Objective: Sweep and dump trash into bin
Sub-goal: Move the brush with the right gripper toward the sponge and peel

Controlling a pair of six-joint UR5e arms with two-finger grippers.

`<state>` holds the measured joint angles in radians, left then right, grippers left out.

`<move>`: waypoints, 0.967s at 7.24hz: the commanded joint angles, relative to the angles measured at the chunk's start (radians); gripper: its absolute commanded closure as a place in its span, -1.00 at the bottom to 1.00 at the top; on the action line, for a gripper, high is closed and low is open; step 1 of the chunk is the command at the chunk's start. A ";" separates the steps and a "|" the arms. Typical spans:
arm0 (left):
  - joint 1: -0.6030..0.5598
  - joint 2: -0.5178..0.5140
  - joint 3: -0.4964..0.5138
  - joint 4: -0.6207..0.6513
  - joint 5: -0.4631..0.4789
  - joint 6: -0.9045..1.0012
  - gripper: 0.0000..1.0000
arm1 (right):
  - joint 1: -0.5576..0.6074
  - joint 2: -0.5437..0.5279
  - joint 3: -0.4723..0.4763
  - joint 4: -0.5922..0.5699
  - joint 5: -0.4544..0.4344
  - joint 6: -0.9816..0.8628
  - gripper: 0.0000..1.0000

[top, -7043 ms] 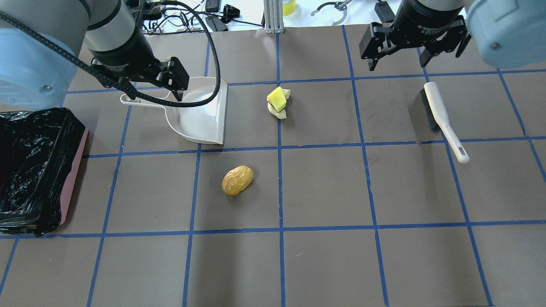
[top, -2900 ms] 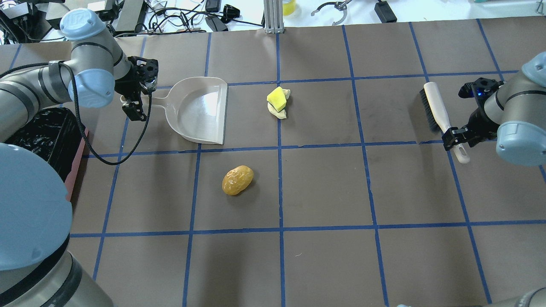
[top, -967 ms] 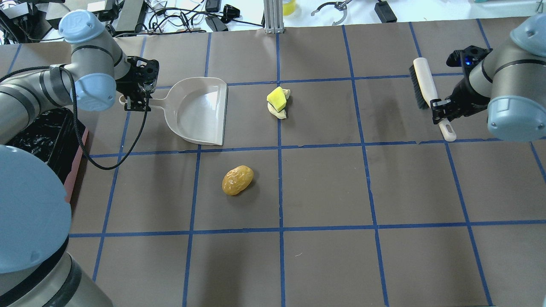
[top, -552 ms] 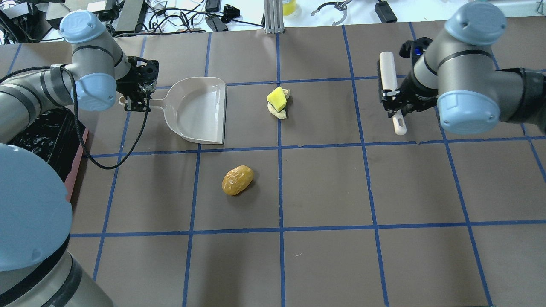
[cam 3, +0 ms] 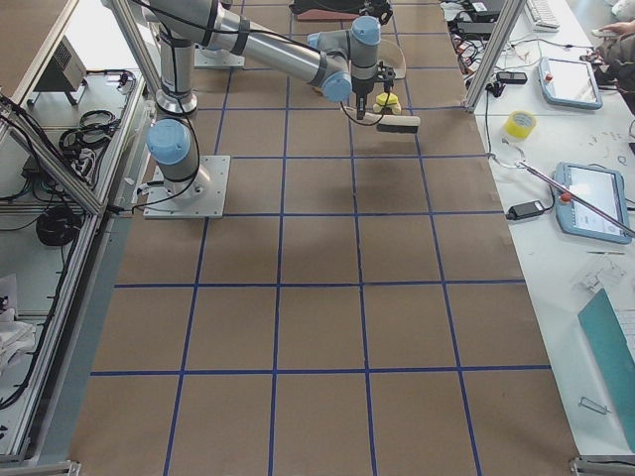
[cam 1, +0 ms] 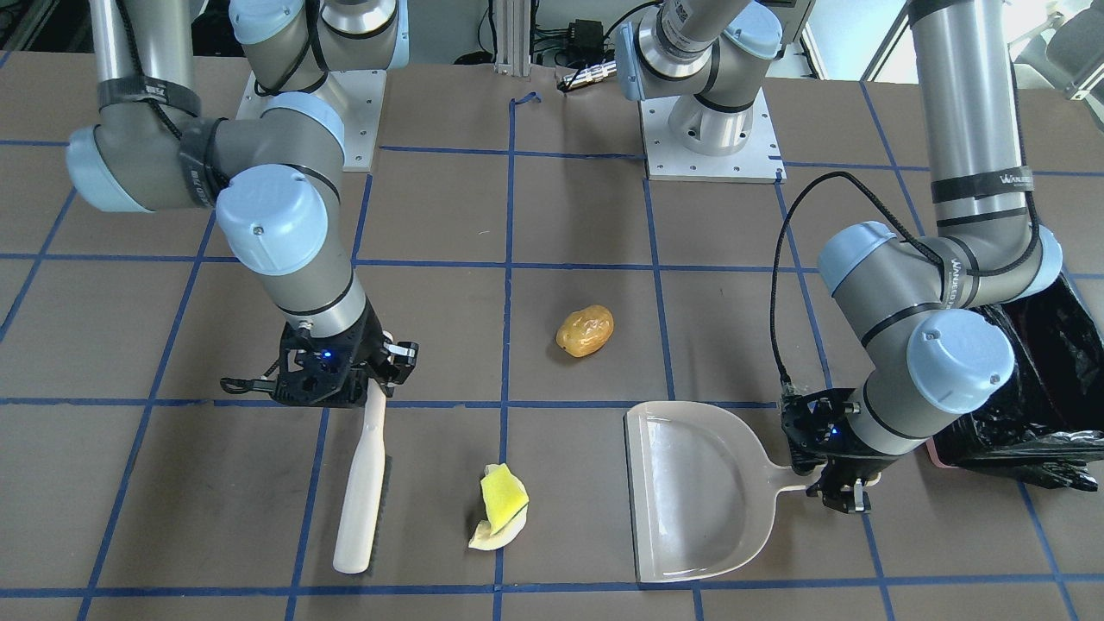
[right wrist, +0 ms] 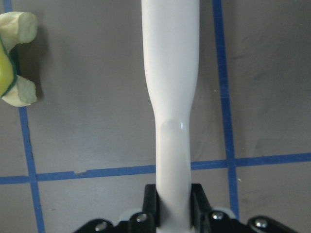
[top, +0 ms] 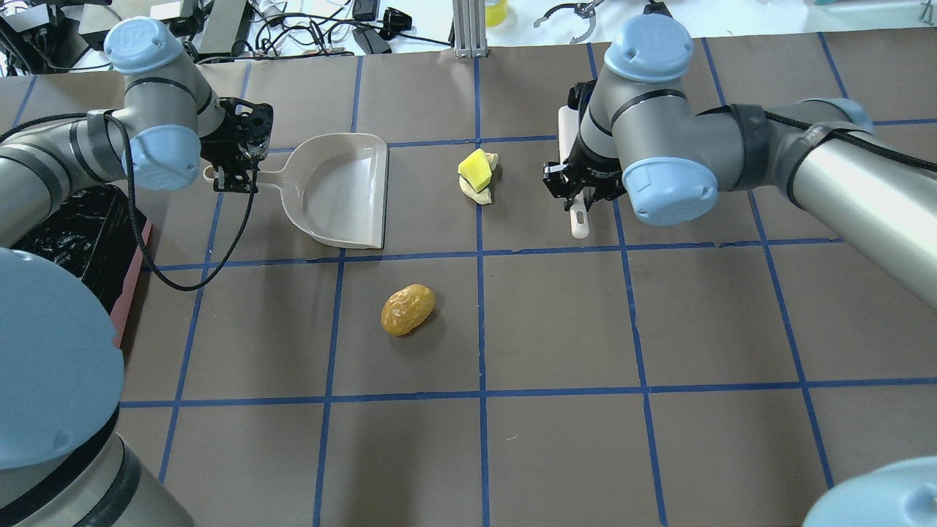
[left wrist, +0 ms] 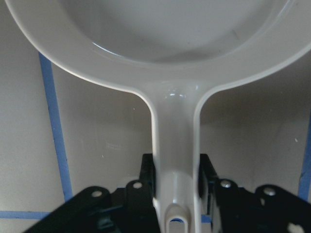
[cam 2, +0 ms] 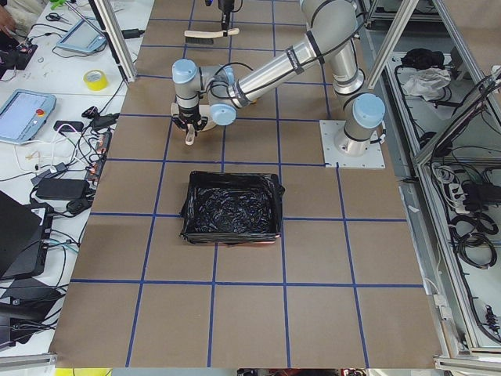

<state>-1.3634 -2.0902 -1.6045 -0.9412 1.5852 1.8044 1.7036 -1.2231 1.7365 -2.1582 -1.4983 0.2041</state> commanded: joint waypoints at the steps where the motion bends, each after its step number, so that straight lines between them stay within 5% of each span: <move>1: -0.008 0.001 0.000 -0.002 0.001 -0.045 1.00 | 0.063 0.083 -0.041 -0.038 0.004 0.058 1.00; 7: -0.011 -0.001 0.000 -0.002 0.041 -0.045 1.00 | 0.183 0.166 -0.121 -0.085 0.019 0.306 1.00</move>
<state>-1.3724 -2.0908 -1.6045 -0.9434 1.6161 1.7595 1.8695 -1.0620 1.6220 -2.2430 -1.4887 0.4529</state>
